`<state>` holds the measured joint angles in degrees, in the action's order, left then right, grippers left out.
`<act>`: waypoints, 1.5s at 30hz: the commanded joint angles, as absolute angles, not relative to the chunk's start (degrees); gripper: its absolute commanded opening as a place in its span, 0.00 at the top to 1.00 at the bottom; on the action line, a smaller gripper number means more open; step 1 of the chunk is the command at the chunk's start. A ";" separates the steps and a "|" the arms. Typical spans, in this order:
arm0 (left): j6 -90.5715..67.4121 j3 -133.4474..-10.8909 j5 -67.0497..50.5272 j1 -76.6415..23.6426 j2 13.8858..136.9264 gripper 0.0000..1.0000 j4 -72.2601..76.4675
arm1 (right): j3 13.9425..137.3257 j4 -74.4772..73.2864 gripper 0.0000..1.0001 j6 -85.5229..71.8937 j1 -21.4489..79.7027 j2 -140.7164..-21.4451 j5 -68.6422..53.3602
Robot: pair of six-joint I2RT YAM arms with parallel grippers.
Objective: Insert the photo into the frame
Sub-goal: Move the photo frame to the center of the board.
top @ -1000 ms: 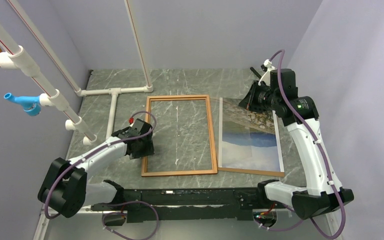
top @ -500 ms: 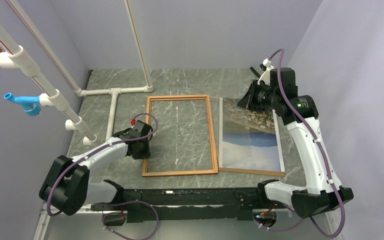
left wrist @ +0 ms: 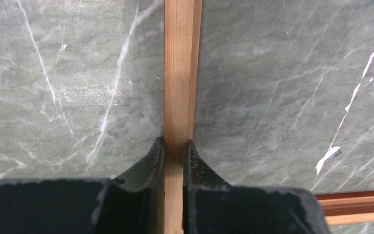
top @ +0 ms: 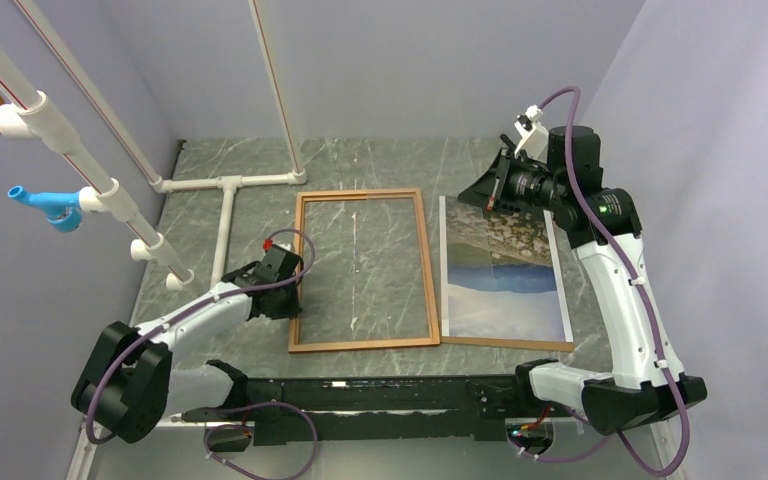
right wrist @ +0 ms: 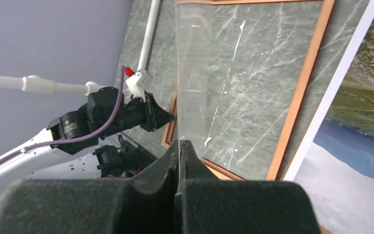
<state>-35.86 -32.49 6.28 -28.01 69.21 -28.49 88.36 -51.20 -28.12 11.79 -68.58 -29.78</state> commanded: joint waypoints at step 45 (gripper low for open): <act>-48.48 -30.49 -10.53 -34.32 34.41 0.01 -29.08 | 65.79 -39.63 1.00 -35.02 10.37 -50.83 -39.05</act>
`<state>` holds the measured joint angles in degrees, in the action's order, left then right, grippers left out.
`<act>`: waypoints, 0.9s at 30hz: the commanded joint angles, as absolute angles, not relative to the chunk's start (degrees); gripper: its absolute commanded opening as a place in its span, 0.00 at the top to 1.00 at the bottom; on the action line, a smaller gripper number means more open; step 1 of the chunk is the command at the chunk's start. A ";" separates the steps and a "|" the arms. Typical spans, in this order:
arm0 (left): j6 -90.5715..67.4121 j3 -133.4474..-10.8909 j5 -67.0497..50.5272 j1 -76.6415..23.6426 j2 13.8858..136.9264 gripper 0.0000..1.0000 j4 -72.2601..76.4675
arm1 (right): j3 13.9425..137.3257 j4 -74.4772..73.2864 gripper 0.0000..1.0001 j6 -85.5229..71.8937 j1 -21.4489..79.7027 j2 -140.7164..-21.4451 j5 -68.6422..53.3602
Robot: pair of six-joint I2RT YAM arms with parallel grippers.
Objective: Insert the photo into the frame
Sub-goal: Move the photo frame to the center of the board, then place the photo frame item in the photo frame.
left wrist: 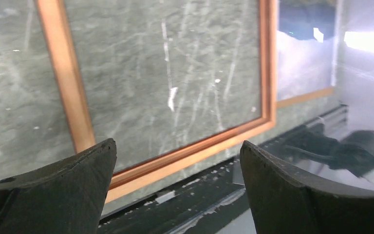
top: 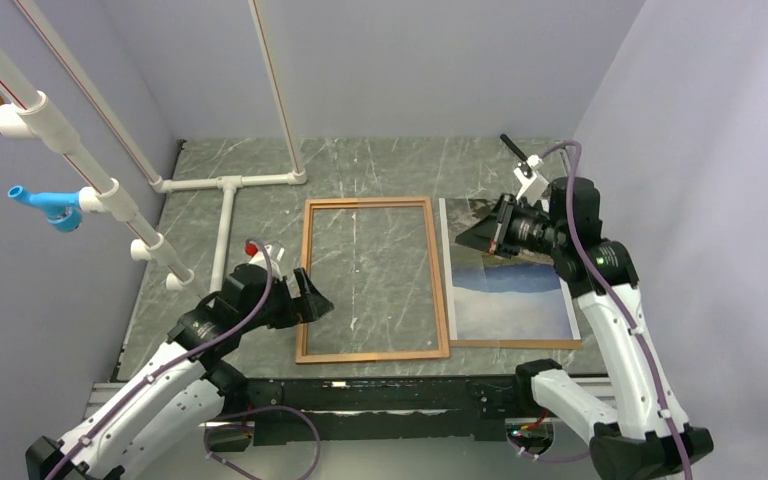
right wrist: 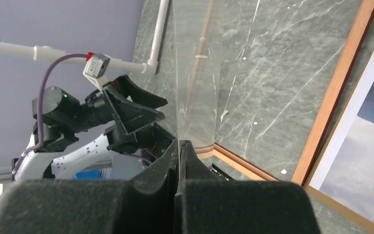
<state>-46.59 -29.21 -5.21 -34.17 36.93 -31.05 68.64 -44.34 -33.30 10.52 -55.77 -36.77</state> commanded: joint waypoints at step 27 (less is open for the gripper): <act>-36.79 -53.37 -1.63 -27.07 62.57 0.01 -26.88 | 61.03 -28.67 1.00 -33.67 10.27 -59.17 -40.00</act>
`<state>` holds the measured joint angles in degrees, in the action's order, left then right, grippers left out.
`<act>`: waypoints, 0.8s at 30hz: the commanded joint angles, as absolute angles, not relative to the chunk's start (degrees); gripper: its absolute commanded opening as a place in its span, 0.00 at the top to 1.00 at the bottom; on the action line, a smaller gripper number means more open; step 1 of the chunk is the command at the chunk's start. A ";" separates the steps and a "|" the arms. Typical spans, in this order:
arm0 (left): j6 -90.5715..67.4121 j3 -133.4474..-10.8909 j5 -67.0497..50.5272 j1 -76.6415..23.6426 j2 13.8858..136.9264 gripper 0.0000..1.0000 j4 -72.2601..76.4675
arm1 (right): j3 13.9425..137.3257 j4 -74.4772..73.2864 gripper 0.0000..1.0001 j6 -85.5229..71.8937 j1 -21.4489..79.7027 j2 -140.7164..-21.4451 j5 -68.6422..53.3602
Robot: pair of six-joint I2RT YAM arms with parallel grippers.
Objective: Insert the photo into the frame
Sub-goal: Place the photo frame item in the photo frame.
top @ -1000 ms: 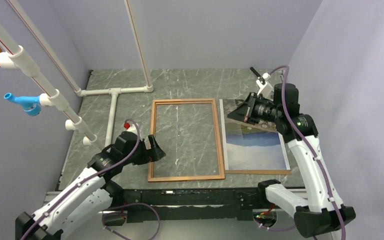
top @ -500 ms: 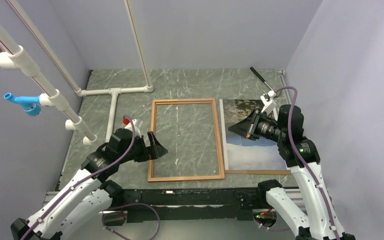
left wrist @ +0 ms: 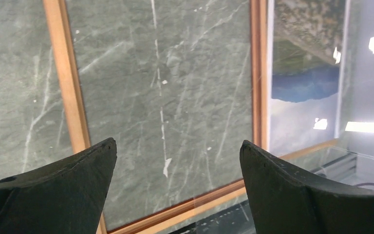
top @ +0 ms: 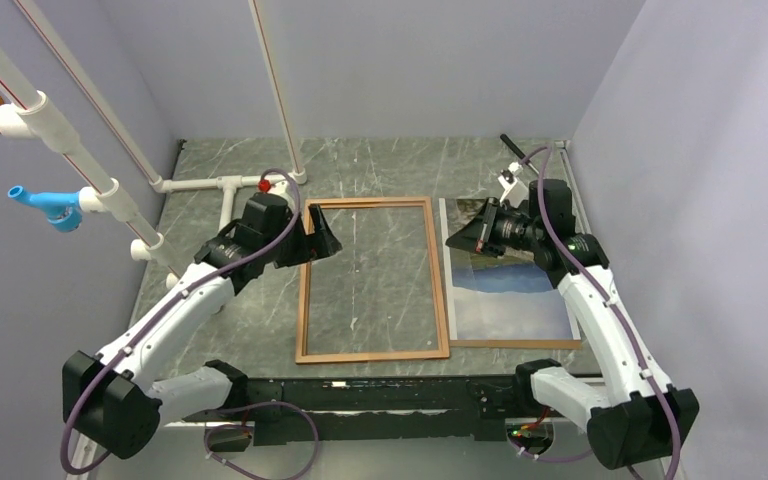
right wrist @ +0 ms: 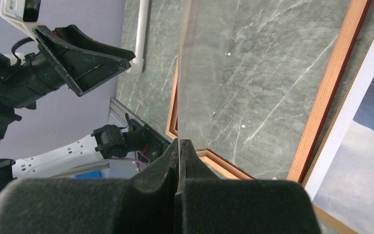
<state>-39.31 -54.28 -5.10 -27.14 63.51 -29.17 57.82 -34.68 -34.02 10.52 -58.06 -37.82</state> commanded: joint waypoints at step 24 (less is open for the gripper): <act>-31.73 -37.20 -1.91 -20.74 72.67 0.13 -22.01 | 58.45 -18.96 1.00 -38.87 10.26 -69.67 -44.46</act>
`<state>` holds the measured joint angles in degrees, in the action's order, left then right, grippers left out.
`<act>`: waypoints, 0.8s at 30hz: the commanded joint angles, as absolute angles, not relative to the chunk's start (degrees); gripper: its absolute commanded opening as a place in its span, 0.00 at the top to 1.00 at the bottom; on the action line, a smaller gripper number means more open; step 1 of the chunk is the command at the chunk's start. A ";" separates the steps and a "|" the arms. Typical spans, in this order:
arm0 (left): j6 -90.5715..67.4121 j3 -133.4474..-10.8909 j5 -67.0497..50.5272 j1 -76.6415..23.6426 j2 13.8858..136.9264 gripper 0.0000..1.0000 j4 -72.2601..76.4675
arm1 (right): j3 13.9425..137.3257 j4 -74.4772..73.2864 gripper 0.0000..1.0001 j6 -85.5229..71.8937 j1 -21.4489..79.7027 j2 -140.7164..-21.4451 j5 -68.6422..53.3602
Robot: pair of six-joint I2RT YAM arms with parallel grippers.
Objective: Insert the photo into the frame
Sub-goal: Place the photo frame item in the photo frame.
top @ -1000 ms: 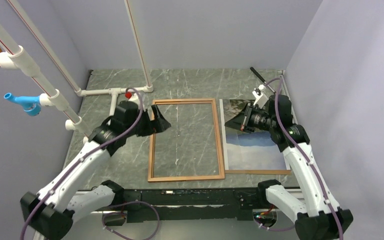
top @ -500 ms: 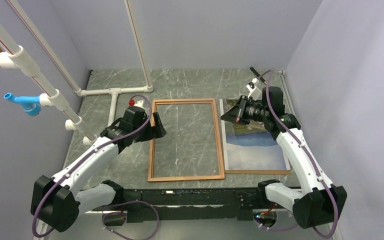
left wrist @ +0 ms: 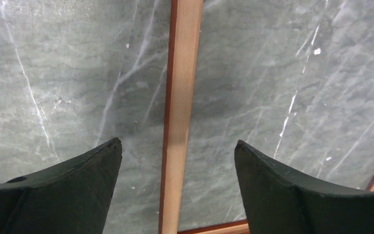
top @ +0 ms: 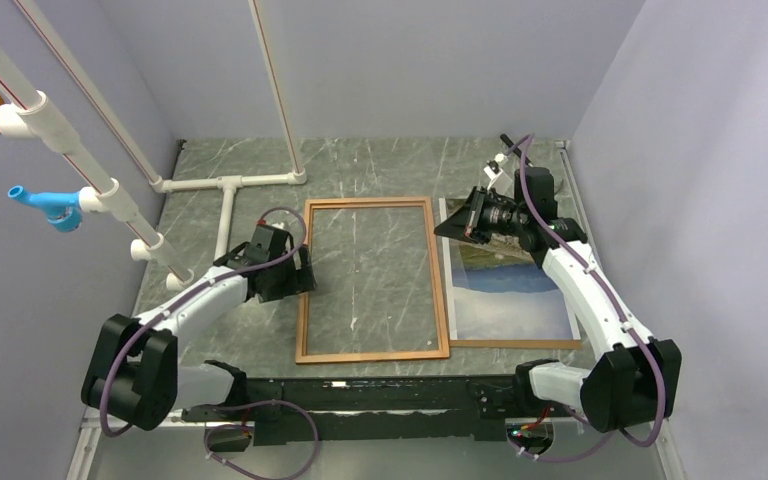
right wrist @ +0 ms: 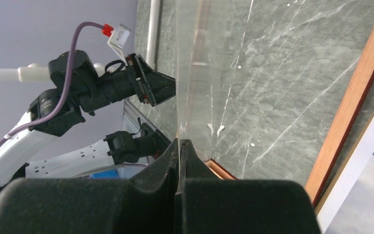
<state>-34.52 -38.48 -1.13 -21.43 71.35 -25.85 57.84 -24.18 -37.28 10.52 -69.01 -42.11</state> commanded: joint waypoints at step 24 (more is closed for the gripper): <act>-35.82 -30.27 -4.39 -20.83 72.07 0.76 -17.19 | 58.65 -15.56 1.00 -42.23 10.25 -69.38 -46.06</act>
<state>-34.11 -32.10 -4.25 -20.71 74.22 -15.14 59.02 -21.37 -39.66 10.52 -71.44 -44.03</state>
